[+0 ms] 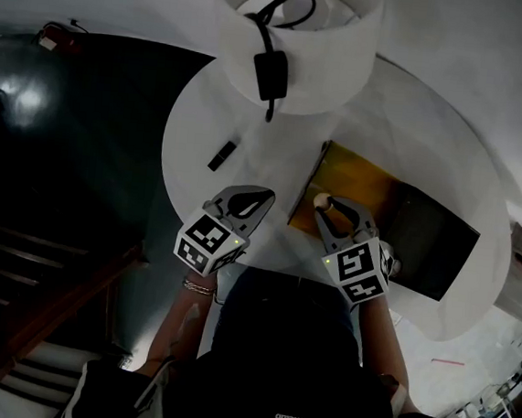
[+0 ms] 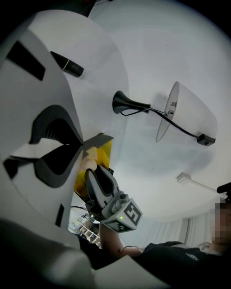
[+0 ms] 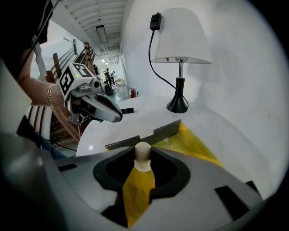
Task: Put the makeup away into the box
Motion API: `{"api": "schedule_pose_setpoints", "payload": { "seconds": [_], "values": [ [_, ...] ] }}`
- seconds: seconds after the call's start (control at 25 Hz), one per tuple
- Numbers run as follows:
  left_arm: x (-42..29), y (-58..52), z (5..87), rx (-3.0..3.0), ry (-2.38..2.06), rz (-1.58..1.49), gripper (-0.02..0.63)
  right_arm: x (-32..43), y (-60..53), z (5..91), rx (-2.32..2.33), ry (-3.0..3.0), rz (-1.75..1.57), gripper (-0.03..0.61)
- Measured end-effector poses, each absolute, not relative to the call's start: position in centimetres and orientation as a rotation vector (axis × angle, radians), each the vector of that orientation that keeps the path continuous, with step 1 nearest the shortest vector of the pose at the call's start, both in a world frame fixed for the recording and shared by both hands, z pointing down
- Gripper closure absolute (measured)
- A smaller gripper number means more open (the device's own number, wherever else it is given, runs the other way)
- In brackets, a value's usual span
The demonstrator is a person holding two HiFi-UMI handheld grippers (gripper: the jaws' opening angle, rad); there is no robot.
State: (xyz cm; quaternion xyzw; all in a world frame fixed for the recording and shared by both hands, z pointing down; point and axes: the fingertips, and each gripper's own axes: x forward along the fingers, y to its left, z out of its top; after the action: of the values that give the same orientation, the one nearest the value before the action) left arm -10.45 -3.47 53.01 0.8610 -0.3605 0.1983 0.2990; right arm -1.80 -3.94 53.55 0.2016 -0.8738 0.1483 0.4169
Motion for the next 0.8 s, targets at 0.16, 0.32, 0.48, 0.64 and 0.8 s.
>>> {"api": "schedule_pose_setpoints", "payload": {
  "seconds": [0.16, 0.32, 0.48, 0.64, 0.8],
  "values": [
    [-10.4, -3.4, 53.5, 2.272, -0.95, 0.53, 0.597, -2.1, -3.3, 54.0, 0.464, -2.195, 0.396, 0.456],
    [-10.4, -3.5, 53.9, 2.262, -0.949, 0.53, 0.597, -2.3, -2.7, 54.8, 0.424, -2.176, 0.398, 0.456],
    [-10.5, -3.6, 54.1, 2.253, -0.954, 0.522, 0.597, -2.5, -2.7, 55.1, 0.411, -2.182, 0.399, 0.454],
    [-10.8, -3.5, 54.4, 2.241, -0.96, 0.525, 0.597, -2.7, -2.9, 55.1, 0.424, -2.189, 0.394, 0.444],
    [-10.6, -3.6, 54.0, 2.255, -0.953, 0.518, 0.597, -2.7, -2.2, 55.4, 0.394, -2.168, 0.378, 0.411]
  ]
}}
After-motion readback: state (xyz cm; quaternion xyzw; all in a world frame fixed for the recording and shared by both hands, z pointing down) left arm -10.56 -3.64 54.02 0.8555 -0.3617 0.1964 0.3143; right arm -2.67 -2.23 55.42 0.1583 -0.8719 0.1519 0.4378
